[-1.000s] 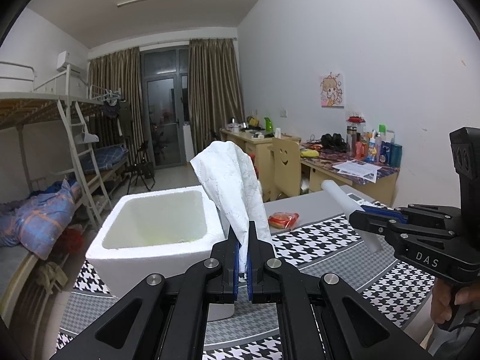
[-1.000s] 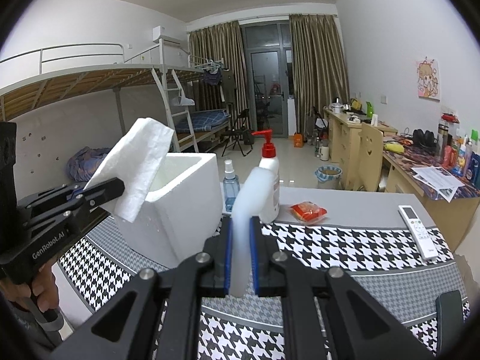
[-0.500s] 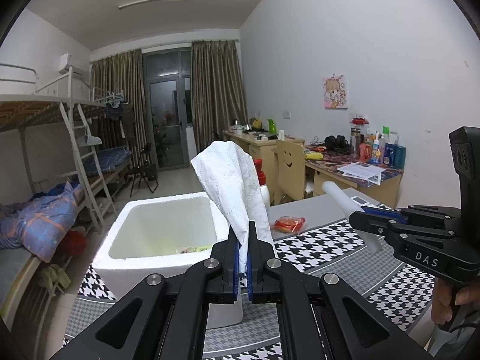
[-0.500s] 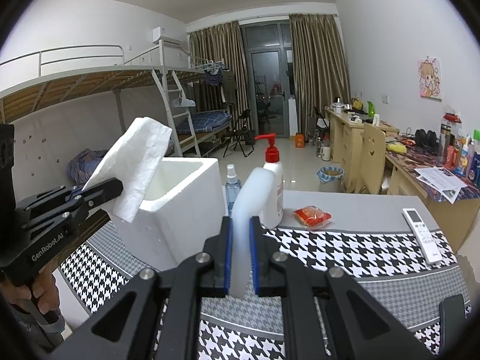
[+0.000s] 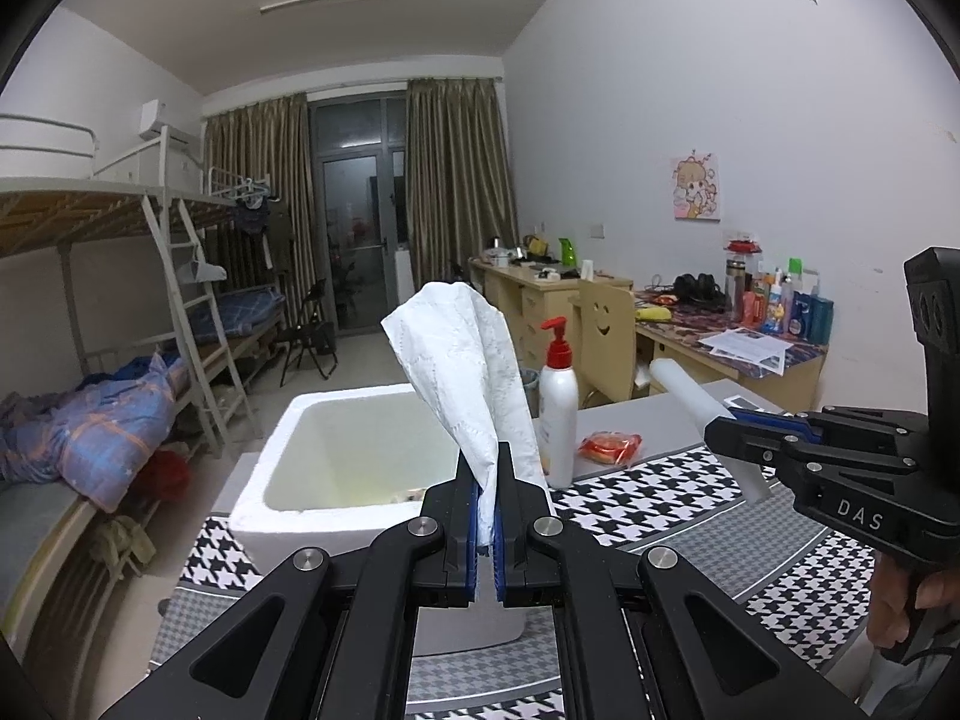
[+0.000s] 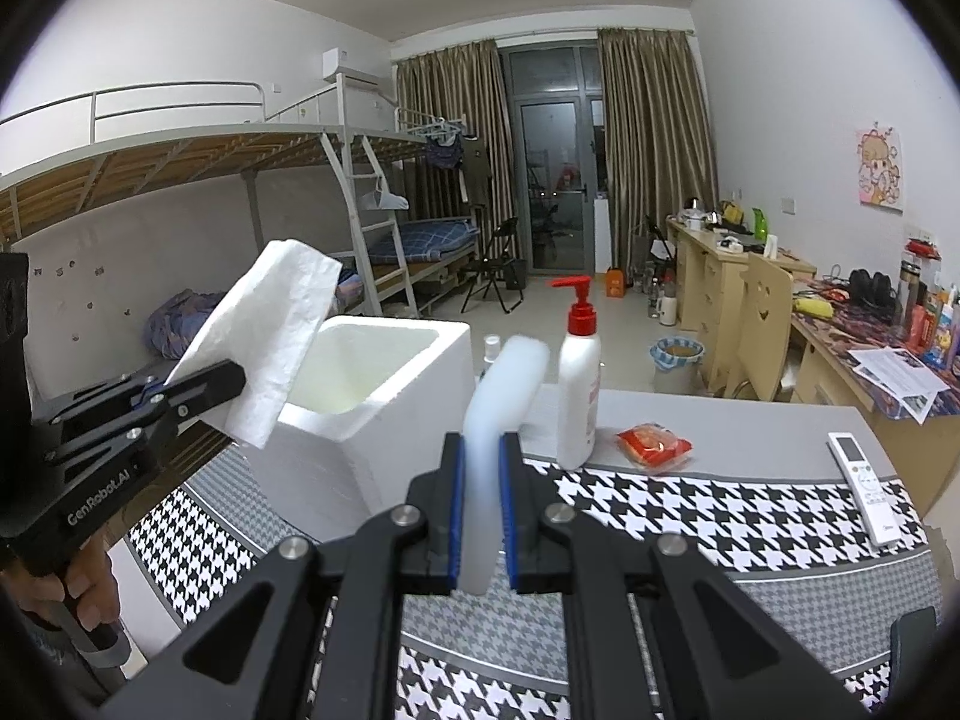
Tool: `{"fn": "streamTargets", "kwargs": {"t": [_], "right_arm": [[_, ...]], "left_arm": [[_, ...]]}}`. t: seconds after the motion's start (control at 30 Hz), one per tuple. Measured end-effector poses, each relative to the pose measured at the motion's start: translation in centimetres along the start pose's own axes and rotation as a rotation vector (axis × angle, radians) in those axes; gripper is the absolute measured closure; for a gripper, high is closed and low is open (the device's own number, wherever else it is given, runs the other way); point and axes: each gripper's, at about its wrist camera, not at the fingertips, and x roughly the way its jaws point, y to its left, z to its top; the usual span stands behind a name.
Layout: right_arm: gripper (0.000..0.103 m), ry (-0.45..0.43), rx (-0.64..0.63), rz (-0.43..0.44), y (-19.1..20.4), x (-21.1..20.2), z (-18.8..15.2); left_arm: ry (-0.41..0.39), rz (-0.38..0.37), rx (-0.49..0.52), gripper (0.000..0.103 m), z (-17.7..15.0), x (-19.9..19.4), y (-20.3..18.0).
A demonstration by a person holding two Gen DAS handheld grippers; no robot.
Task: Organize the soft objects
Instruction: 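Move both tools over the open white foam box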
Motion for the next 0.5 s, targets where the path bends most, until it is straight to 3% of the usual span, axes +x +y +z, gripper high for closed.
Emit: {"fn": "streamTargets", "kwargs": {"t": [0.5], "right_arm": [[0.089,-0.005,-0.046,0.019,4.6,0.6,1.2]], "left_arm": [[-0.021,0.030,-0.023,0.100,0.1,-1.7,3.7]]}}
